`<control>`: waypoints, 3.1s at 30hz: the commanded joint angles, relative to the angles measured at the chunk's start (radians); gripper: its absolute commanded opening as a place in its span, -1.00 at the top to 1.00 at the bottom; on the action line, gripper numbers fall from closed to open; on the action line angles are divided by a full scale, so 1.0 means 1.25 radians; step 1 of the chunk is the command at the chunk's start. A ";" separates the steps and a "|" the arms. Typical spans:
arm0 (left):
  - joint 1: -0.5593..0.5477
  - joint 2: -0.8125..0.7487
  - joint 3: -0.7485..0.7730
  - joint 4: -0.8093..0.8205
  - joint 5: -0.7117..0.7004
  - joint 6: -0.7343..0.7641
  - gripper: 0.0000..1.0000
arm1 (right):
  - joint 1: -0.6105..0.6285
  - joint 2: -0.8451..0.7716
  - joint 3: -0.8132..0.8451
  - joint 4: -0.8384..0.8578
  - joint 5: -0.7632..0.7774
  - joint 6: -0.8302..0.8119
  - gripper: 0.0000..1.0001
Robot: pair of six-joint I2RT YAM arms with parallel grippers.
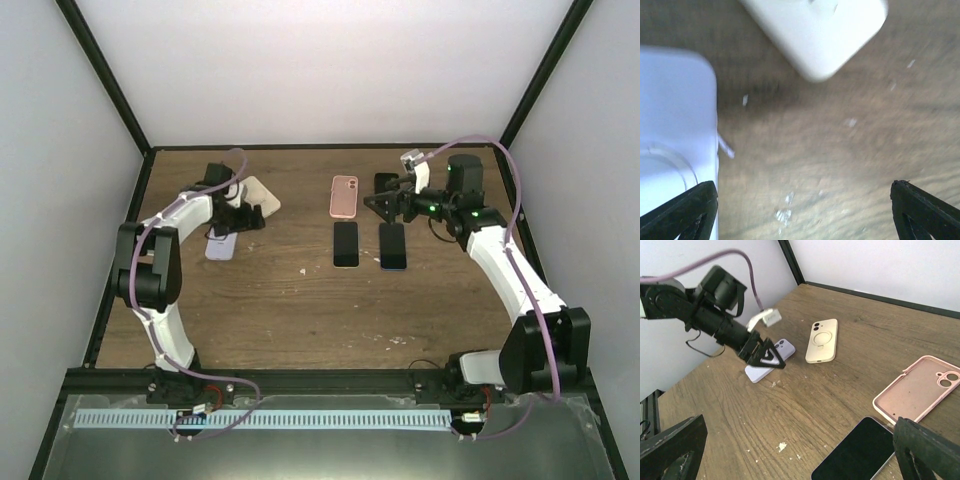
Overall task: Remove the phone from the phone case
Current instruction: Pick up the phone at the center of the board.
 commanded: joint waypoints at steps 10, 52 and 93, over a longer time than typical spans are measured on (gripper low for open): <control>-0.035 0.155 0.260 0.050 -0.112 -0.177 -0.94 | -0.009 0.003 0.035 -0.005 0.002 -0.001 -1.00; -0.048 0.344 0.415 0.083 -0.340 -0.318 -0.83 | -0.009 0.011 0.017 0.010 -0.016 0.008 -1.00; -0.161 0.332 0.336 -0.135 -0.145 0.122 -0.45 | -0.009 0.041 0.082 -0.050 -0.027 -0.024 -1.00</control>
